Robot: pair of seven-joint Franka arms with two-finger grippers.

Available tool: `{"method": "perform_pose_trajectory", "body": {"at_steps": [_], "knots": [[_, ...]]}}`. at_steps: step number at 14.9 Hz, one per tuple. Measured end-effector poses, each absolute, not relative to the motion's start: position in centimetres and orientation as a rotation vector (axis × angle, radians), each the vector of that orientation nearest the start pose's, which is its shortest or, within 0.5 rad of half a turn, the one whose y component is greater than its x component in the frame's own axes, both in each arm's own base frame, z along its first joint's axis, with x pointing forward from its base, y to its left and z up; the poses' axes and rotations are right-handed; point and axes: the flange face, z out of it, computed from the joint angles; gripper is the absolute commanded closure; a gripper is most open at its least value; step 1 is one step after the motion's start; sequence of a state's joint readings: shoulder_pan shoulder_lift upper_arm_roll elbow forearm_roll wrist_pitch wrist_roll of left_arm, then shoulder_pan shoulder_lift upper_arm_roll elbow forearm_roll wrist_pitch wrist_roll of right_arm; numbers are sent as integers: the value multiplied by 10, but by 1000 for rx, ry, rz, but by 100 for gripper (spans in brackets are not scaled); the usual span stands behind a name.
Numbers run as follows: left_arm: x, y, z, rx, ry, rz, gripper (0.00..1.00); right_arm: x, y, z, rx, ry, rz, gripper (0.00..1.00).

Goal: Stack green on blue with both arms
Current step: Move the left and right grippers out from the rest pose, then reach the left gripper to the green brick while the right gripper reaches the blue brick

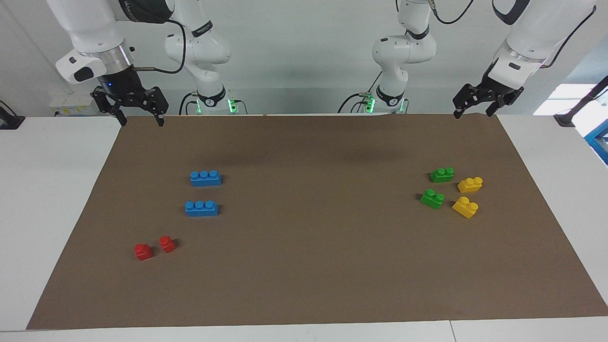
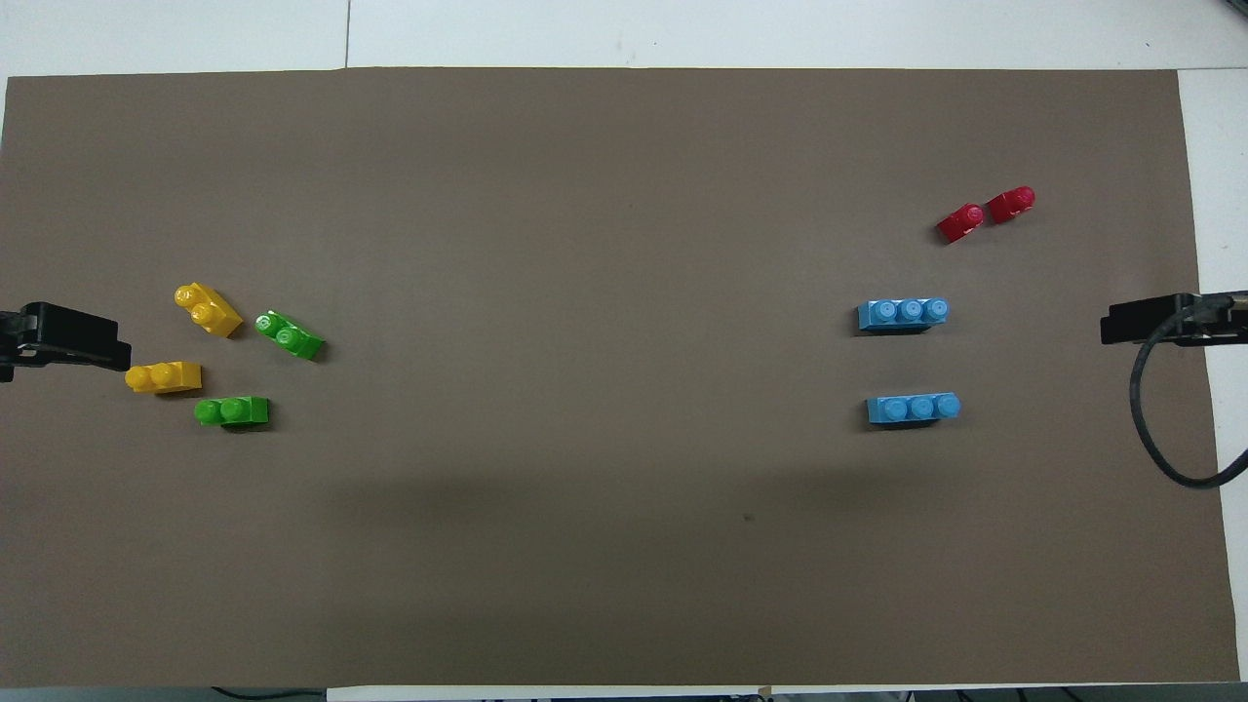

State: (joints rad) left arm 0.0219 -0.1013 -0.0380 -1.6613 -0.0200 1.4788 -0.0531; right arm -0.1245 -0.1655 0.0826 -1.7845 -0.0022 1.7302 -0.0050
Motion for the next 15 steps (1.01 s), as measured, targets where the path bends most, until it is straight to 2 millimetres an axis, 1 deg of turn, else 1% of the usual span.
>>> {"method": "perform_pose_trajectory", "body": {"at_steps": [1,3,5,6,9,11,12,13,15], "knots": [[511,-11,627,-3147,-129,137,0,518,-19,626,-3151,92,-198,0],[510,-12,621,-3128,-324,125,0,520,-19,623,-3138,231,-198,0],[509,-14,609,-3103,-518,75,0,523,-20,615,-3114,404,-177,0],[508,-15,600,-3088,-611,48,0,526,-20,610,-3094,521,-163,0],[501,-18,569,-3010,-938,-3,0,536,-21,590,-3015,848,-106,0],[503,-20,546,-2920,-1212,-36,0,544,-21,574,-2921,1065,-60,0],[504,-20,532,-2881,-1321,-59,0,549,-21,567,-2860,1168,-41,0],[504,-20,517,-2844,-1413,-75,0,553,-21,559,-2800,1262,-14,0],[503,-20,490,-2784,-1527,-66,0,560,-21,542,-2702,1414,51,0]]}}
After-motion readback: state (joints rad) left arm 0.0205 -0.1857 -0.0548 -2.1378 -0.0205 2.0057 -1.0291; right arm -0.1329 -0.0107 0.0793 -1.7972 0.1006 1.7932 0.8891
